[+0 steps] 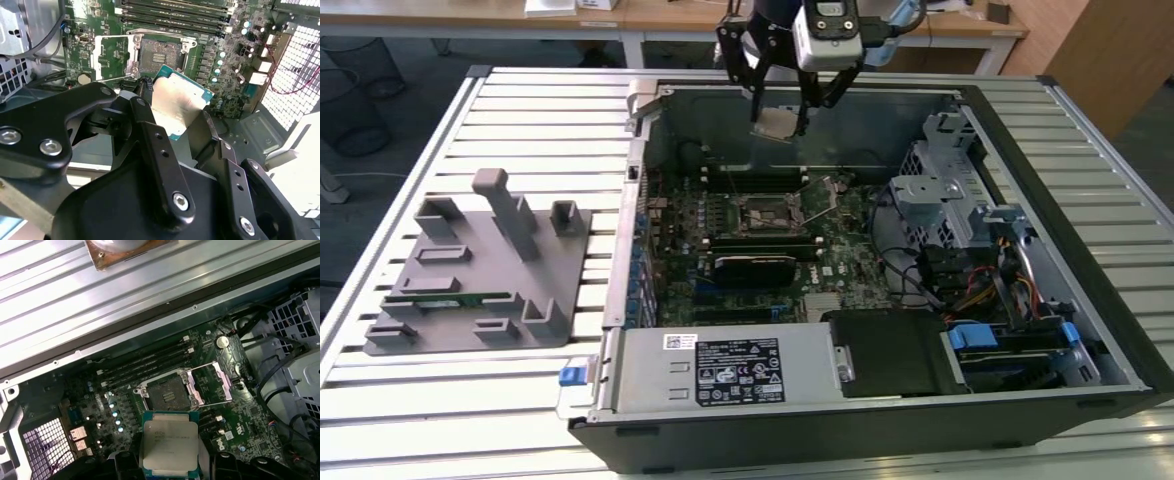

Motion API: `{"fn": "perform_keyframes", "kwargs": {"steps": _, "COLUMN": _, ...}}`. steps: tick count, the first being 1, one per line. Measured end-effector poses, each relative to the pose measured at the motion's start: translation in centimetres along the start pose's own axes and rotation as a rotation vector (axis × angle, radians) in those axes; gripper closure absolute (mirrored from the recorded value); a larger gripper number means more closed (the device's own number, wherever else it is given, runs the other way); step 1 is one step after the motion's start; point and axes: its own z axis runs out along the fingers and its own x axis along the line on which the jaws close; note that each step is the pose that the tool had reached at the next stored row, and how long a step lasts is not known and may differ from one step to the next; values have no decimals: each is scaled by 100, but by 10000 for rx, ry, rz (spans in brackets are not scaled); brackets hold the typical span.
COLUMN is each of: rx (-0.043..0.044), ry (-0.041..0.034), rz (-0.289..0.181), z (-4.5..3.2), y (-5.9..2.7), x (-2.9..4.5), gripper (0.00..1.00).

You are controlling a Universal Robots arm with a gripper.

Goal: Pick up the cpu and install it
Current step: 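Place the cpu into insertion slot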

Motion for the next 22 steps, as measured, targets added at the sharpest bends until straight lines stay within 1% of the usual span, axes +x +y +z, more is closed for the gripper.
{"fn": "perform_keyframes", "kwargs": {"steps": 22, "rx": -39, "ry": -42, "rz": 1072, "z": 4, "y": 0, "x": 0, "gripper": 47}}
